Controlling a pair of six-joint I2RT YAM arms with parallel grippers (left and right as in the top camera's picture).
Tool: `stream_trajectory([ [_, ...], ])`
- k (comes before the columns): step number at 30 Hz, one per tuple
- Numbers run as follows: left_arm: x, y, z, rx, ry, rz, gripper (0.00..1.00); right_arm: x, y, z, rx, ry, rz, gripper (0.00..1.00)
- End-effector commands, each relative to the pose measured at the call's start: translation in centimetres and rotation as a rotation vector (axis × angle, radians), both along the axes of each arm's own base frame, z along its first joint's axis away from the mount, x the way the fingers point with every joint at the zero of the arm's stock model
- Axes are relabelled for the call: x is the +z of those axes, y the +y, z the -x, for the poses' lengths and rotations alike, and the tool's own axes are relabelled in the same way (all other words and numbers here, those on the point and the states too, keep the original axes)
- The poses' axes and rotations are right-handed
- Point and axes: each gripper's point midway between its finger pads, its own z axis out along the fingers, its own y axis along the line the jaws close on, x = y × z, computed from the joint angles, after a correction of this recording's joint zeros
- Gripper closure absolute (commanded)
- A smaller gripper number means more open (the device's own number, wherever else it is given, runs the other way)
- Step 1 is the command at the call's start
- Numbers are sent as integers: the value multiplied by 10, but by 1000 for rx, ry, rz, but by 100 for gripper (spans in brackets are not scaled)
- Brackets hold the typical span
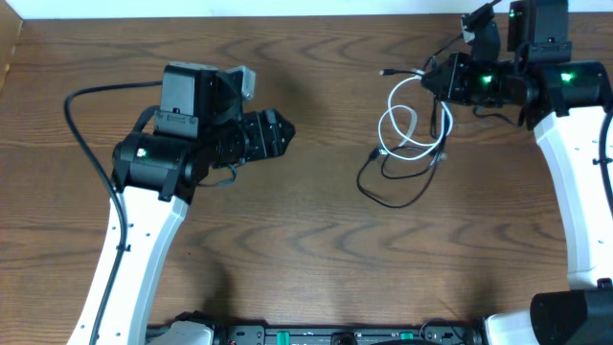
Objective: Untangle cables
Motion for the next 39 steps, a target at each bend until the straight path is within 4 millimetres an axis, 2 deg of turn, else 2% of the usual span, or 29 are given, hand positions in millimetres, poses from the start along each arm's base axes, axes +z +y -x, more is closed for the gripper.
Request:
stream_trajectory([
  [1, -3, -43, -10, -170, 22, 147, 31, 4, 13, 3, 21, 1, -22, 99],
  [4, -4, -77, -13, -299, 15, 241, 33, 2, 12, 2, 9, 1, -6, 99],
  [8, 13, -146, -1, -578, -118, 377, 36, 1, 10, 1, -12, 8, 1, 99],
  [10, 15, -167, -1, -600, -190, 339, 36, 1, 10, 1, -12, 8, 1, 99],
  [14, 20, -192, -6, -572, -313, 264, 35, 8, 11, -4, -21, -5, -46, 99],
  [21, 39, -207, -27, -465, -461, 222, 36, 43, 22, -18, -63, -7, -284, 99],
  [27, 45, -210, -41, -367, -547, 159, 36, 64, 38, -13, 19, -20, -401, 99],
  [30, 46, -217, -44, -371, -566, 171, 37, 68, 42, -10, 42, -10, -427, 99],
  [34, 34, -226, -52, -374, -567, 174, 37, 69, 44, -8, 59, -8, -435, 99],
  [37, 35, -229, -59, -361, -590, 188, 50, 70, 45, -7, 68, -9, -438, 99],
  [38, 37, -229, -61, -350, -600, 191, 61, 70, 45, -7, 68, -9, -438, 99],
  [39, 39, -229, -62, -350, -606, 194, 66, 70, 45, -7, 68, -9, -439, 99],
])
